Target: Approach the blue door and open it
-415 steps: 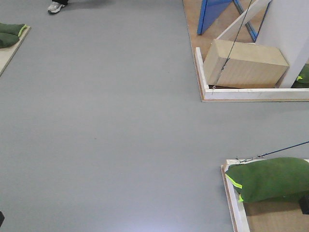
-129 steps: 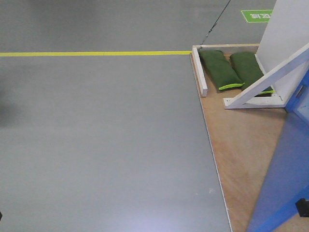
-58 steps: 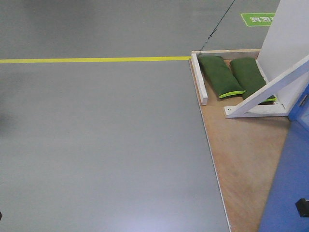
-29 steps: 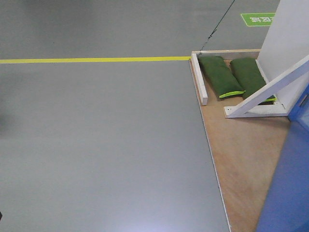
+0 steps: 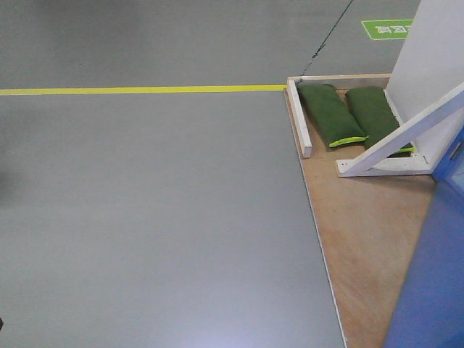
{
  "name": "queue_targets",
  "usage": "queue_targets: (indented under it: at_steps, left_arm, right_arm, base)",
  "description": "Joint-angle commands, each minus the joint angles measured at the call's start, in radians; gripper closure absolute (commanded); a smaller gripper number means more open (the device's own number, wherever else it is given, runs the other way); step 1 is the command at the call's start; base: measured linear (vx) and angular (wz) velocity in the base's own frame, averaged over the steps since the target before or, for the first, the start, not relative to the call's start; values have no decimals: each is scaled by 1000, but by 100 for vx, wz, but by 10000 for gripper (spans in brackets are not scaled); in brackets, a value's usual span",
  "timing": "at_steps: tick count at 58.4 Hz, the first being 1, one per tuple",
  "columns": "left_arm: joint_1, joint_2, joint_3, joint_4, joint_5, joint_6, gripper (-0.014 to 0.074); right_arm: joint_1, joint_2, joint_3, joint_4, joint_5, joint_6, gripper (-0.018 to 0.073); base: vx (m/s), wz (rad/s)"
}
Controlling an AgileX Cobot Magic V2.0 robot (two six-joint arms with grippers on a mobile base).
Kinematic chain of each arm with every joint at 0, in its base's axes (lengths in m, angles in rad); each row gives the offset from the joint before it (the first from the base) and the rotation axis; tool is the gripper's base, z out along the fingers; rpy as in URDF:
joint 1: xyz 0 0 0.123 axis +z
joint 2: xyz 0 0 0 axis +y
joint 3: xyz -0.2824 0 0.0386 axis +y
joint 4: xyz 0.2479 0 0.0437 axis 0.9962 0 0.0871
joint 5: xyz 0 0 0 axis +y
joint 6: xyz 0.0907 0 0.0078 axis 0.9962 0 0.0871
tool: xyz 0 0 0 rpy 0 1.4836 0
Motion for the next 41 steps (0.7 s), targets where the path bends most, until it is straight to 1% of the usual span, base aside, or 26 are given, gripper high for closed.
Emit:
queue_targets:
  at_steps: [1, 8, 13, 16, 20, 25, 30, 35, 41]
  left_arm:
    - [-2, -14, -27, -3, -85, -7, 524]
    - [-2, -14, -27, -3, -85, -7, 524]
    - [-2, -14, -27, -3, -85, -7, 524]
    - [-2, -14, -27, -3, -85, -7, 524]
    - [-2, -14, -27, -3, -85, -7, 524]
    - [-2, -14, -27, -3, -85, -7, 524]
    - [-2, -12, -27, -3, -85, -7, 524]
    - [-2, -13, -27, -3, -85, -7, 524]
    - [-2, -12, -27, -3, -86, -7, 524]
  right_arm:
    - [-127, 25, -68, 177, -122, -2, 548]
    - [-286, 58, -84, 333, -269, -2, 548]
    - [-386, 98, -82, 439, -367, -2, 548]
    - [-435, 129, -82, 517, -411, -2, 548]
    - [-489, 181, -82, 597, -451, -4, 548]
    - [-525, 250, -82, 689, -457, -4, 548]
    - [-523, 321, -82, 760, -449, -4, 548]
    - [-522, 378, -82, 773, -430, -5, 548]
    - [-522, 388, -82, 773, -422, -5, 548]
  base:
    - [0, 0]
    - [0, 0]
    - [0, 0]
    - [0, 0]
    - [0, 0]
    - [0, 0]
    - [0, 0]
    - [0, 0]
    - [0, 0]
